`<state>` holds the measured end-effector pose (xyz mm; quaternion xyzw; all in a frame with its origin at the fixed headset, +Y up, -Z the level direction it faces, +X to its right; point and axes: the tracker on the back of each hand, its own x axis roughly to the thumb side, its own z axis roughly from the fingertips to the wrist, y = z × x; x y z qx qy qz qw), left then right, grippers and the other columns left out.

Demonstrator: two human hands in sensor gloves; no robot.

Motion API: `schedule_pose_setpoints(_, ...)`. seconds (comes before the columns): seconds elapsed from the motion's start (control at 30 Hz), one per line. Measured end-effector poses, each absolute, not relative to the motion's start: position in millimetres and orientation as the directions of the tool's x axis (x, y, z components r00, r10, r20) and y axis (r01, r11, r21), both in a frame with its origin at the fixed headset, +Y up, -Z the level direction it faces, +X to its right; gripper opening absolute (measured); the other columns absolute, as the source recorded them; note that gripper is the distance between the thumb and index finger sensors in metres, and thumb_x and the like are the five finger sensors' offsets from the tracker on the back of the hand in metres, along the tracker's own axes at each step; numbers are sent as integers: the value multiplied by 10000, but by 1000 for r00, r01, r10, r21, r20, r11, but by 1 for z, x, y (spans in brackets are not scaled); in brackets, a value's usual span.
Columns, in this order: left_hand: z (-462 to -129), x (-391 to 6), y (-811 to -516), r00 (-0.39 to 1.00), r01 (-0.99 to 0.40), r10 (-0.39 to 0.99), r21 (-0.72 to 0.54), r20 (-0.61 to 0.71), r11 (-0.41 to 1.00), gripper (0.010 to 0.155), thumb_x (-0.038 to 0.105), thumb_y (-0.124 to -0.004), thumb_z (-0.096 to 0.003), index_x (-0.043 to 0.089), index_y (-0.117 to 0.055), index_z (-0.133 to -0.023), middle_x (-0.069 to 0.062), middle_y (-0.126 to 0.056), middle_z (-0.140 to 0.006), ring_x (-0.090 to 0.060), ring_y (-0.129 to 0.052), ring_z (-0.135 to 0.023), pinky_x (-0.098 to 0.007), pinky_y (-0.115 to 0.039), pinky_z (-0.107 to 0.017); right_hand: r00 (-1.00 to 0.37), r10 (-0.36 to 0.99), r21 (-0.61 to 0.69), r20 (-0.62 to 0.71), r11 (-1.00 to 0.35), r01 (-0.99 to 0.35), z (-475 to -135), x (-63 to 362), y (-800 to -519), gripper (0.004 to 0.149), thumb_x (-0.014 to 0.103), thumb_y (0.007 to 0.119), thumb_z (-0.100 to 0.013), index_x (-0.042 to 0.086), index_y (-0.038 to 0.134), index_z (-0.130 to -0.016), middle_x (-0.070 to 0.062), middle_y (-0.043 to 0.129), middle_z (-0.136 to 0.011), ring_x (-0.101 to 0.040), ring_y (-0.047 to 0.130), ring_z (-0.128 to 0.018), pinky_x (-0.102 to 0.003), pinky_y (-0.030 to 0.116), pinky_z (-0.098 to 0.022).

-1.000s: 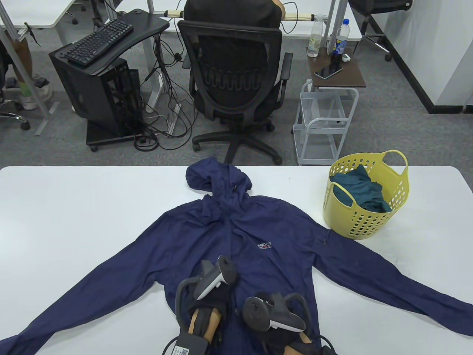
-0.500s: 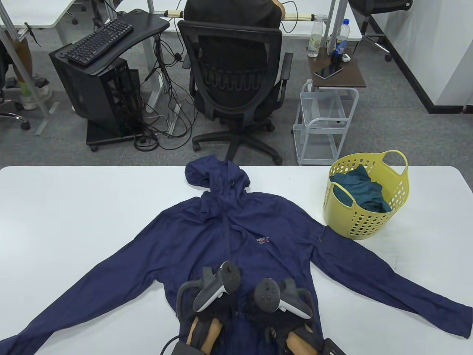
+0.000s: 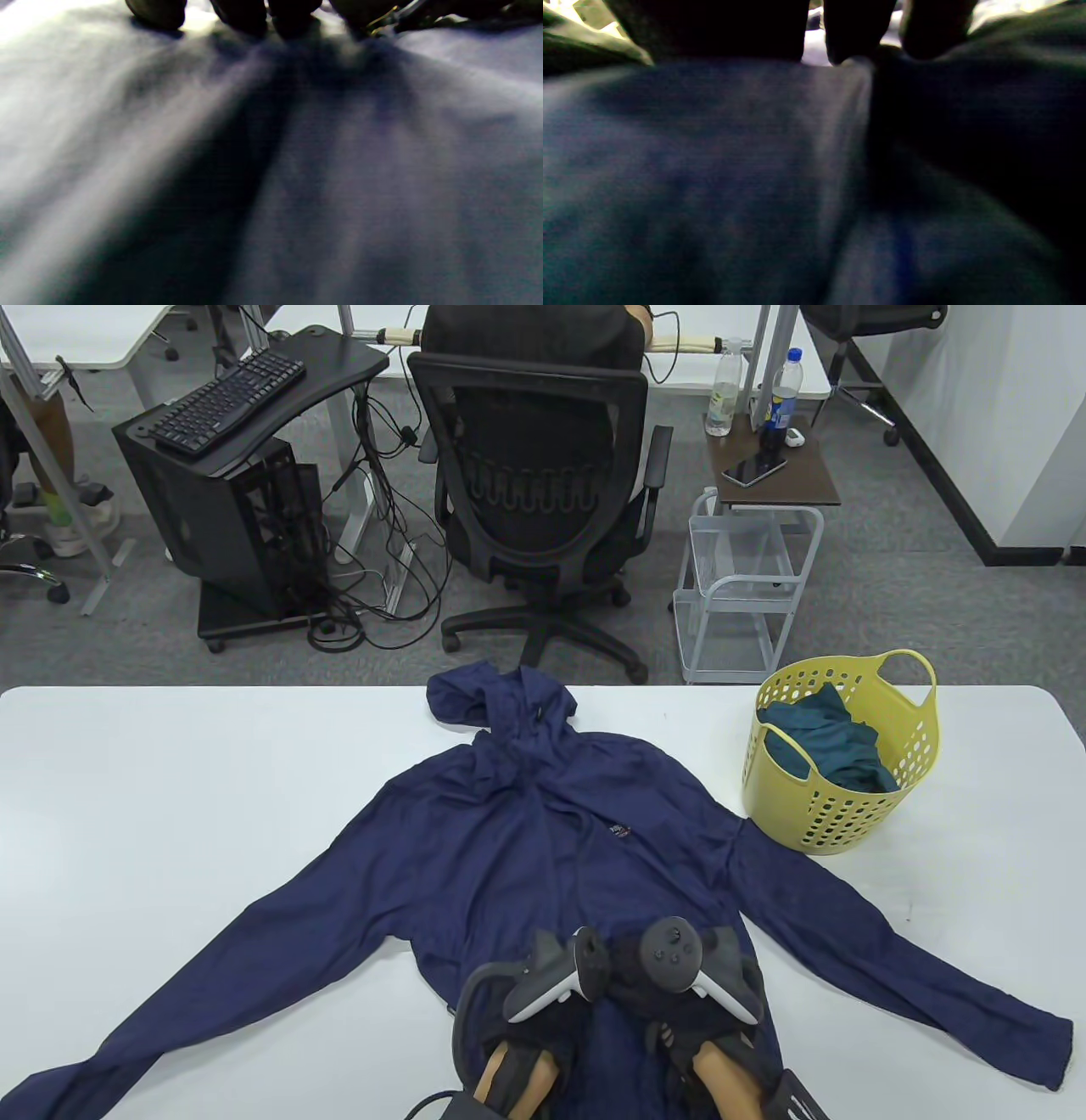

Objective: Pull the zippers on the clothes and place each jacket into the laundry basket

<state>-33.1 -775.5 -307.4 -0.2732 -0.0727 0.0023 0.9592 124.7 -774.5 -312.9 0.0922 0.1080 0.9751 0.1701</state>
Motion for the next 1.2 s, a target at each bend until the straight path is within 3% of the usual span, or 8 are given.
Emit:
schedule_pose_setpoints(0.17,-320,-47,-781,993,-18,77,-533,88,846,585,361,-642,-445,554,-466,-969,126,-360,-1143,-189,-406,-1059,-528,-488,-746,-934,258,204,248,-956,-210,-303,107,-767,438,409,809,-463,287,899,-875,18,832,-1041,-440,753,-943,-600,668,-644)
schedule_pose_setpoints(0.4,-334,-79,-789,996,-66,84,-526,9,848,592,367,-627,-447,631,-421,-935,208,-297,-1139,-114,-322,-1072,-499,-373,-775,-912,180,159,368,-979,-129,-281,81,-752,439,410,809,-465,269,906,-870,20,856,-1036,-395,720,-988,-619,612,-672)
schedule_pose_setpoints(0.7,-342,-106,-789,995,-102,90,-486,-48,868,574,372,-631,-445,662,-472,-914,253,-340,-1141,-102,-342,-1083,-505,-360,-780,-859,157,273,488,-962,-20,-260,52,-748,440,428,791,-479,270,891,-877,-8,900,-991,-361,905,-861,-562,716,-626)
schedule_pose_setpoints(0.9,-330,-92,-777,999,19,3,-433,49,901,575,387,-637,-435,603,-492,-947,161,-437,-1165,-206,-468,-1088,-564,-455,-755,-885,195,328,422,-943,-52,-268,58,-756,440,446,789,-479,300,886,-882,-13,870,-999,-371,856,-872,-550,744,-610)
schedule_pose_setpoints(1.07,-311,-67,-753,987,-18,74,-356,146,934,571,408,-642,-429,602,-511,-950,118,-460,-1175,-247,-537,-1079,-576,-488,-739,-927,223,314,301,-941,-125,-289,78,-766,442,447,771,-479,328,855,-896,-21,762,-1051,-365,727,-939,-552,721,-628)
schedule_pose_setpoints(1.2,-302,-51,-750,976,-5,83,-363,199,932,563,438,-644,-427,589,-530,-957,100,-535,-1168,-251,-659,-1042,-572,-539,-723,-942,263,273,207,-940,-202,-302,99,-771,440,448,752,-483,325,840,-896,-17,749,-1056,-352,696,-952,-552,700,-641)
